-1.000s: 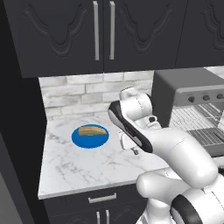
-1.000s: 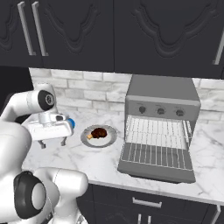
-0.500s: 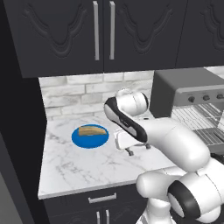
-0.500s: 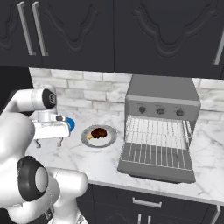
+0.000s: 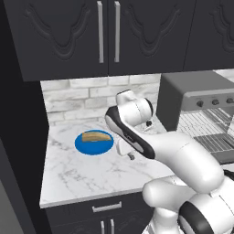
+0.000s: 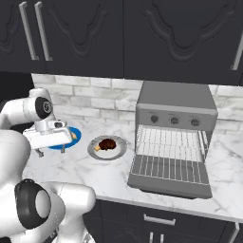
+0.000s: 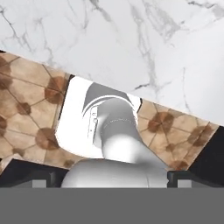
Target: Open the toaster oven door. Place the baguette on the bottom rack in the toaster oven and place the steak on the top rack.
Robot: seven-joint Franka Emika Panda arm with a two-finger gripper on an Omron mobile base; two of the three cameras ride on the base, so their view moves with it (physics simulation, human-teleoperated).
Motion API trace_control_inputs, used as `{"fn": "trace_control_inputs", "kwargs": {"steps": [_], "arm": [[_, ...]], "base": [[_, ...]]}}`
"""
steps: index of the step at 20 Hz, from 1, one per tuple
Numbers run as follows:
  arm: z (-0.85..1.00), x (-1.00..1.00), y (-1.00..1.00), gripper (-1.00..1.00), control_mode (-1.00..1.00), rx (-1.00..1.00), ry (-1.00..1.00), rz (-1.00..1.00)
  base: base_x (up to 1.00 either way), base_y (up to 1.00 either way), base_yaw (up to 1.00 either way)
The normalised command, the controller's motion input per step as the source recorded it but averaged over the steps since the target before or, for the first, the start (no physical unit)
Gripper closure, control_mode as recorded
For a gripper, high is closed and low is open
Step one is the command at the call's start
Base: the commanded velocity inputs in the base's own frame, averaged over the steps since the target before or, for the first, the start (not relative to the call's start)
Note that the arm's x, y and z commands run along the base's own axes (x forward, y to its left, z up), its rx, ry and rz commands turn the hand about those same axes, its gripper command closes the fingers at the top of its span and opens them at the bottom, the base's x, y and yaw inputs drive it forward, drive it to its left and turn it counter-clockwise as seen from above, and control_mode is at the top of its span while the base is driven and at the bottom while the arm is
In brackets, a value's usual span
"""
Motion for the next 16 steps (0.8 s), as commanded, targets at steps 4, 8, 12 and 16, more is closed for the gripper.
{"fn": "trace_control_inputs", "kwargs": {"steps": [4, 8, 12, 16], "arm": [[-0.01, 0.34, 0.12, -1.00, -1.00, 0.08, -0.42, 0.00], [0.00, 0.53, 0.15, -1.00, -1.00, 0.18, -0.22, 0.04], [0.09, 0.37, 0.28, -1.00, -1.00, 0.07, -0.09, 0.09], [0.05, 0.32, 0.19, -1.00, -1.00, 0.05, 0.00, 0.13]], "base": [[0.00, 0.00, 0.00], [0.00, 0.00, 0.00], [0.00, 0.00, 0.00], [0.00, 0.00, 0.00]]}}
